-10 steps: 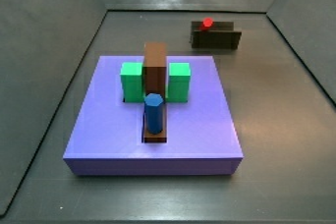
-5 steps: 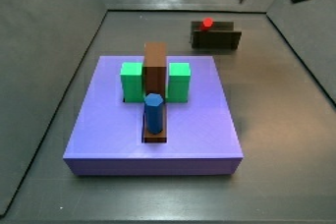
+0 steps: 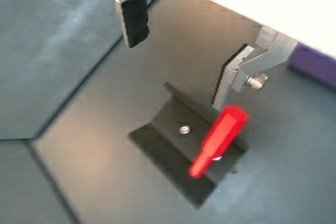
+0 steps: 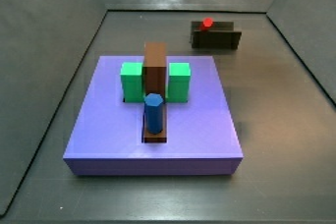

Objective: Pick up the red object. Move up. Place the red object on the fixture. Regrasp the red object. Move to above the board. Insert the red object.
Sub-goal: Regrasp the red object.

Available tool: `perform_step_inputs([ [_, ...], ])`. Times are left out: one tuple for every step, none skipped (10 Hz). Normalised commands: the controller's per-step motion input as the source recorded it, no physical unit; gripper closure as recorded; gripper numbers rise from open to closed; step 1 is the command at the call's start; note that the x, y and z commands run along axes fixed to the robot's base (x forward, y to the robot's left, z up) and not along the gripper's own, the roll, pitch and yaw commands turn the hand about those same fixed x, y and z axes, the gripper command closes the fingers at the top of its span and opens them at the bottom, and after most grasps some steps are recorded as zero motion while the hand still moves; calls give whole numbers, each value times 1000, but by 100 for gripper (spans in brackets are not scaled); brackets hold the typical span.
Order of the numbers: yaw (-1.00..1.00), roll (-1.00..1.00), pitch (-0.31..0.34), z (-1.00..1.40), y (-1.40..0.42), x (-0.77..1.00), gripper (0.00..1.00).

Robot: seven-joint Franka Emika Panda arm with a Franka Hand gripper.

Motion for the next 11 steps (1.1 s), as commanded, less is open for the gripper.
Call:
perform_step_inputs([
  [0, 1000, 0, 0, -31, -294, 0],
  [17, 600, 151, -280, -91, -149, 0],
  [0, 337, 206, -300, -49, -49, 0],
  [0, 77, 103, -214, 0, -26, 0],
  [0, 0, 77, -174, 0, 0, 0],
  [0, 14, 43, -231, 0, 0, 0],
  [-29, 43, 0, -280, 0, 0, 0],
  [-46, 277, -169, -417, 0, -6, 0],
  [-63, 409, -277, -491, 0, -71, 0],
  [-46, 446, -329, -449, 0, -117, 0],
  [0, 397, -246, -243, 0, -183, 0],
])
